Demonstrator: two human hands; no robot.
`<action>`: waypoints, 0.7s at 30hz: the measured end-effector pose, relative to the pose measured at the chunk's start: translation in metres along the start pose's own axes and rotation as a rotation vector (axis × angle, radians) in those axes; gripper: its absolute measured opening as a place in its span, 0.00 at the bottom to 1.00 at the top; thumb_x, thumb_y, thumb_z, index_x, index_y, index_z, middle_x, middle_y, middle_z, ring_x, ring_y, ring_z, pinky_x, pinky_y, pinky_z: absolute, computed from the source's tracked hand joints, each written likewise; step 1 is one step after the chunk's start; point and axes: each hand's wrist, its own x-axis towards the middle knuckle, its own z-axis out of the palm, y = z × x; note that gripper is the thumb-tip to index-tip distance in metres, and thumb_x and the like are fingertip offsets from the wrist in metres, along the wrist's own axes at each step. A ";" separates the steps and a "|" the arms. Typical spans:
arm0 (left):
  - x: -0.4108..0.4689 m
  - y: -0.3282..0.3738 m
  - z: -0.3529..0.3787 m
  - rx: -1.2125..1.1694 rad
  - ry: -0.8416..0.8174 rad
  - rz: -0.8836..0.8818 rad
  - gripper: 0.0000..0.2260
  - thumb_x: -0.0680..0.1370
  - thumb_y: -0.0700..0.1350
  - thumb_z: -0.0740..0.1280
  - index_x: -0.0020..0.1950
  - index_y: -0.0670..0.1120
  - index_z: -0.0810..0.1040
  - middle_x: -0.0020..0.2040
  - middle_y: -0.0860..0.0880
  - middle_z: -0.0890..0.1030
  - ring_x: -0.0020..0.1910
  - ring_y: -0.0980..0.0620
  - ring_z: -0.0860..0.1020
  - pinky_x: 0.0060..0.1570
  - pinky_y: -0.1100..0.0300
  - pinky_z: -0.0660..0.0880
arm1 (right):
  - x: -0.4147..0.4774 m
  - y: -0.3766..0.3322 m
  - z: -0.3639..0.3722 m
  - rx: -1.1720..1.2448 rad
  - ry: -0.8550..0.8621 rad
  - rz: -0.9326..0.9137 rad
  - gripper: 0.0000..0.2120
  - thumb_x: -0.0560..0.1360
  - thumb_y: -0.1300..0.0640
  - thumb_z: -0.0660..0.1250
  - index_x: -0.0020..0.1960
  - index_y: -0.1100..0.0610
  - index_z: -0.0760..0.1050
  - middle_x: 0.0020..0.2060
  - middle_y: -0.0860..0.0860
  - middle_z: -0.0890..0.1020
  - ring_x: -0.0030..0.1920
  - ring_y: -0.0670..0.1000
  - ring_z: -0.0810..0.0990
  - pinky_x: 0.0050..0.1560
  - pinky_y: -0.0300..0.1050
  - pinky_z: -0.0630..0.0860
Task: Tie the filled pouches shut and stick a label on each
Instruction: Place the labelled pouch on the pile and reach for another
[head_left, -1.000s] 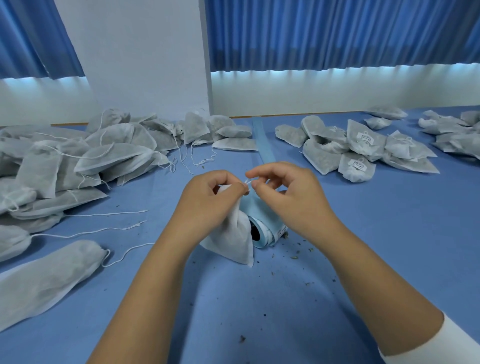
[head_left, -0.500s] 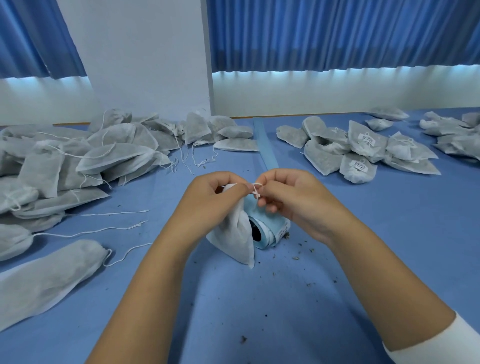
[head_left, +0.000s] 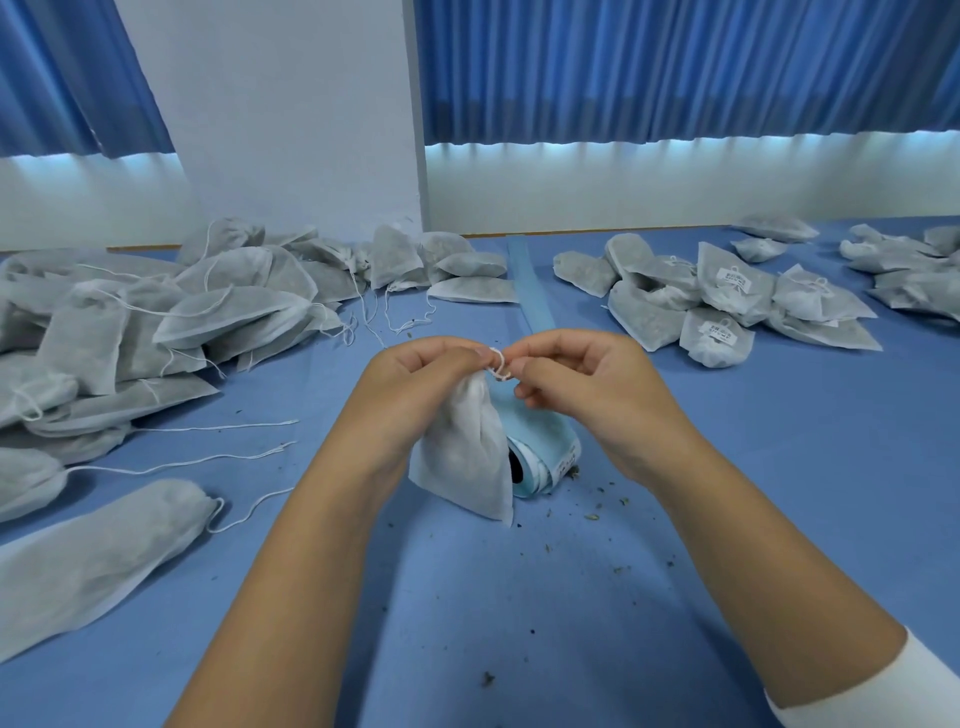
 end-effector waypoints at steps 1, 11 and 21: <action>0.001 0.000 0.000 0.004 0.012 0.001 0.12 0.76 0.43 0.69 0.35 0.53 0.86 0.38 0.57 0.84 0.42 0.59 0.79 0.48 0.61 0.70 | -0.001 0.000 0.001 0.004 0.006 -0.012 0.03 0.73 0.65 0.72 0.44 0.59 0.84 0.34 0.48 0.84 0.36 0.43 0.81 0.40 0.34 0.77; 0.000 -0.001 0.004 0.050 0.022 -0.029 0.05 0.76 0.47 0.71 0.41 0.50 0.85 0.41 0.53 0.84 0.44 0.55 0.79 0.50 0.59 0.72 | 0.002 0.005 0.001 -0.003 0.087 -0.013 0.02 0.73 0.64 0.73 0.44 0.60 0.84 0.34 0.53 0.85 0.35 0.45 0.82 0.44 0.36 0.80; -0.001 0.002 0.009 0.075 -0.094 -0.167 0.16 0.77 0.50 0.64 0.33 0.51 0.85 0.38 0.50 0.86 0.38 0.55 0.80 0.48 0.56 0.73 | 0.003 0.007 -0.003 0.014 0.088 -0.057 0.02 0.73 0.64 0.72 0.44 0.60 0.84 0.34 0.55 0.84 0.36 0.47 0.81 0.45 0.38 0.80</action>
